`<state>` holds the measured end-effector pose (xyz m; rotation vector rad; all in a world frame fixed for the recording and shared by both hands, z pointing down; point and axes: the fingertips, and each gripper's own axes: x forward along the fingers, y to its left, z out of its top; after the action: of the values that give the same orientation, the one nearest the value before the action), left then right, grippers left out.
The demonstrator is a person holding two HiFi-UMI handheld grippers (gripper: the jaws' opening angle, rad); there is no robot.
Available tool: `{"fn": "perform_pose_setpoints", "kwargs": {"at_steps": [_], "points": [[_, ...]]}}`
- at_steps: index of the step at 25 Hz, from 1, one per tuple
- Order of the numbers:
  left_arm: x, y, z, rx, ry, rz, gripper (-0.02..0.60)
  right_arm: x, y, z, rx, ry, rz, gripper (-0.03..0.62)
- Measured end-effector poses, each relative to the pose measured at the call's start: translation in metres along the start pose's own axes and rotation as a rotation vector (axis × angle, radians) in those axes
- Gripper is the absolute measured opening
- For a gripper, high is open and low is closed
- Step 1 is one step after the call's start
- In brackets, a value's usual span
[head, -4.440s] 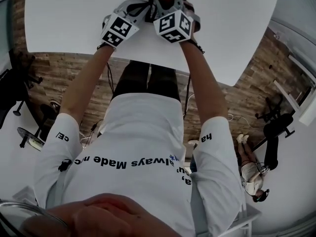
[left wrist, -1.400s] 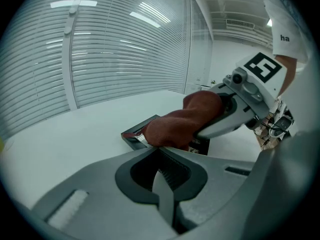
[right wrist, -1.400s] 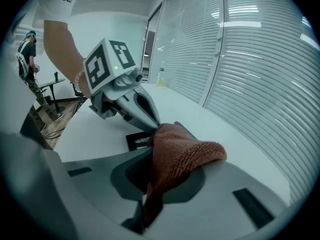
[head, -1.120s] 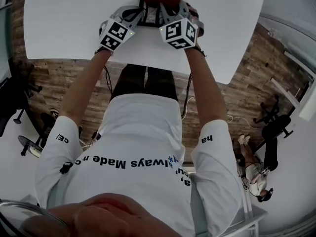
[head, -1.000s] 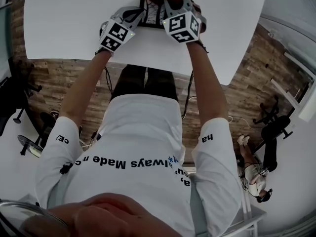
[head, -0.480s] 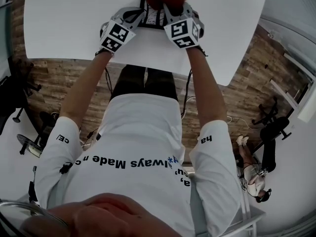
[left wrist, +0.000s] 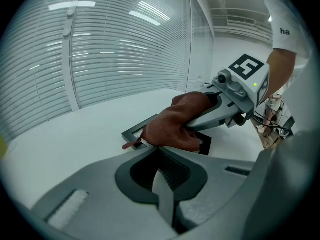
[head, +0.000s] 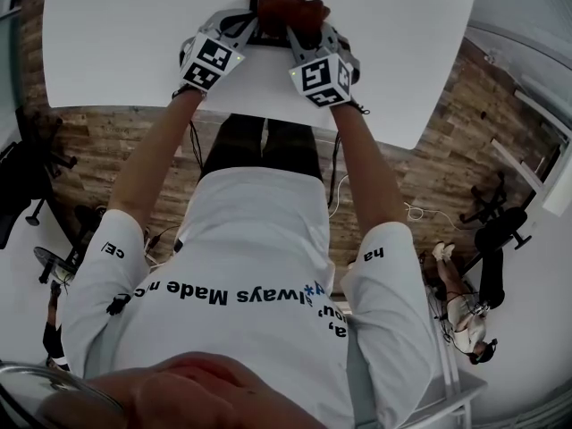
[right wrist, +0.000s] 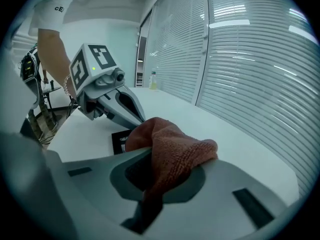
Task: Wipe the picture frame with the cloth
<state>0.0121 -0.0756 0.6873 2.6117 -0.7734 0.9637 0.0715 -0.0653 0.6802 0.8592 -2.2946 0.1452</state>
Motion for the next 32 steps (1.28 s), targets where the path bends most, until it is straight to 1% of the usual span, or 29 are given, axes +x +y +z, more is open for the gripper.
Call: {"fn": "perform_pose_setpoints", "kwargs": {"at_steps": [9,12,15,19,22,25,29,32], "points": [[0.006,-0.004,0.004,0.017,0.017,0.008,0.002,-0.025,0.041,-0.016,-0.016,0.007,0.041,0.029],[0.01,-0.005,0.005,0.015,0.032,0.007,0.002,-0.029,0.041,-0.017,0.008,0.012,0.037,0.029],[0.004,-0.003,0.011,0.009,0.025,0.021,0.002,-0.035,0.031,-0.002,0.066,-0.01,0.011,0.029],[-0.023,-0.007,0.039,-0.03,-0.053,0.036,0.002,-0.058,0.017,0.033,0.154,-0.076,-0.033,0.029],[-0.048,-0.014,0.065,-0.079,-0.128,0.033,0.002,-0.079,0.009,0.062,0.188,-0.119,-0.061,0.029],[-0.079,-0.017,0.094,-0.121,-0.213,0.052,0.002,-0.102,0.002,0.091,0.211,-0.164,-0.079,0.029],[-0.121,-0.026,0.125,-0.141,-0.301,0.074,0.002,-0.134,-0.006,0.128,0.249,-0.228,-0.102,0.029],[-0.15,-0.034,0.148,-0.153,-0.359,0.082,0.002,-0.161,-0.013,0.156,0.252,-0.265,-0.125,0.029]]}}
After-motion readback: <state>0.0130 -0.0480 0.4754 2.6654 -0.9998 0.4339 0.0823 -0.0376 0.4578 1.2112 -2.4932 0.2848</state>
